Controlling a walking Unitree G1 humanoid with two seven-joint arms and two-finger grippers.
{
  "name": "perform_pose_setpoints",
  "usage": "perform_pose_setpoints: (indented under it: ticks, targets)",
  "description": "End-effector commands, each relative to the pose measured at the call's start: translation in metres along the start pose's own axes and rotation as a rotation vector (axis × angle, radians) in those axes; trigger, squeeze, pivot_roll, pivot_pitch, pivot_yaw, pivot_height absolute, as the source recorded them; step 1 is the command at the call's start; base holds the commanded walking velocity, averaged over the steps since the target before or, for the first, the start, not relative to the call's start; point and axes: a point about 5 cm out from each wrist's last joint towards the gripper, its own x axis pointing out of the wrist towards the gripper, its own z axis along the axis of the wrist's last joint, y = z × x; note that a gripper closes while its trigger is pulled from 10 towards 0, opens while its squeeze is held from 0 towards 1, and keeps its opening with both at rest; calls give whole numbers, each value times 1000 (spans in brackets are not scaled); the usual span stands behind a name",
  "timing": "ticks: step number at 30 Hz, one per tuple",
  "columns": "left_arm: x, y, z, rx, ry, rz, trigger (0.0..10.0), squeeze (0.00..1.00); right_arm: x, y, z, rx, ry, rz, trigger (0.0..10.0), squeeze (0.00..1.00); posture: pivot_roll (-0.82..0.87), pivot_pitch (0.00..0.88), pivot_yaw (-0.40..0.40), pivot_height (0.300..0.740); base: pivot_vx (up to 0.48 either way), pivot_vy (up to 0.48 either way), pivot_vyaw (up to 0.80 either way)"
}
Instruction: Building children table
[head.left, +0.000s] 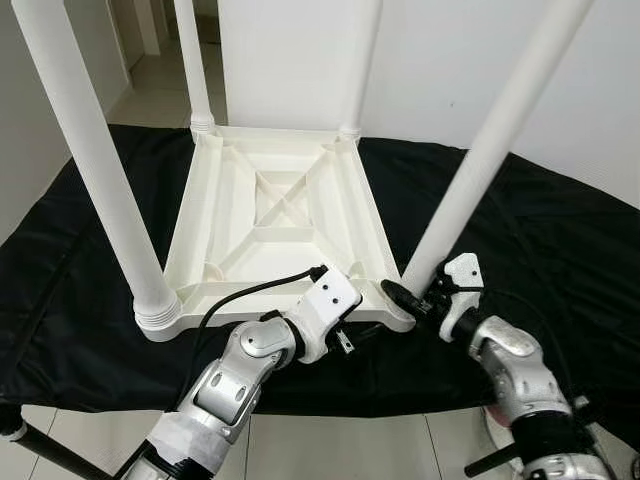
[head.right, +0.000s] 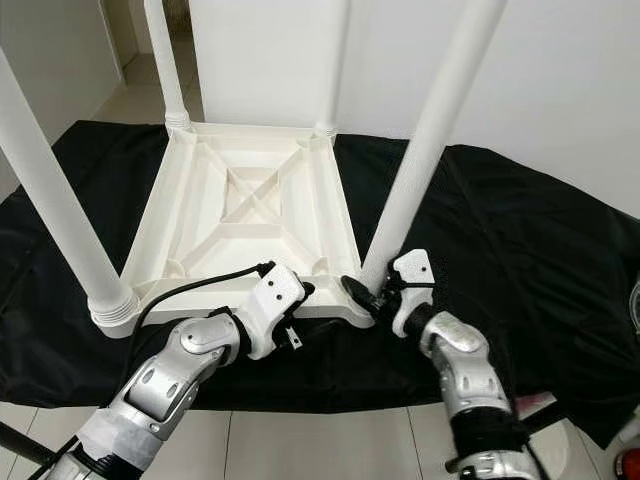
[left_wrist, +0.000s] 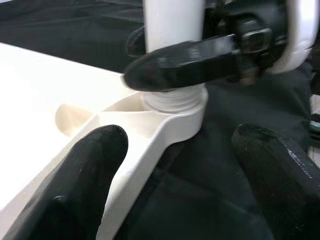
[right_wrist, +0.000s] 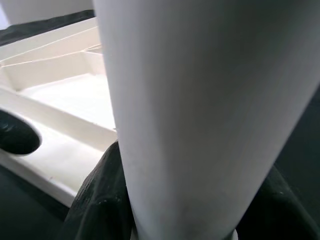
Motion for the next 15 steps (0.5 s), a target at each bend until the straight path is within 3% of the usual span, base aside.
perform_pose_setpoints:
  ticks: [1, 7, 12, 13, 14, 15]
  targets:
    - [1, -4, 0, 2, 1, -10, 10000, 0, -5, -1, -11, 49, 27, -135, 10000, 0, 32, 43, -63, 740, 0, 0, 0]
    - [1, -4, -1, 3, 1, -14, 10000, 0, -2, 8, -8, 95, -7, -262, 10000, 0, 32, 40, -63, 740, 0, 0, 0]
    - [2, -5, 0, 6, -2, -16, 10000, 0, -3, 17, -9, 139, 2, -538, 10000, 0, 35, 30, -64, 740, 0, 0, 0]
    - [2, -5, 0, 6, -2, -16, 10000, 0, -3, 17, -9, 139, 2, -538, 10000, 0, 35, 30, -64, 740, 0, 0, 0]
    - [2, -5, 1, 6, -4, -16, 10000, 0, -6, 20, -10, 139, 1, -636, 10000, 0, 38, 24, -67, 740, 0, 0, 0]
    - [2, -5, 1, 6, -4, -16, 10000, 0, -6, 20, -10, 139, 1, -636, 10000, 0, 38, 24, -67, 740, 0, 0, 0]
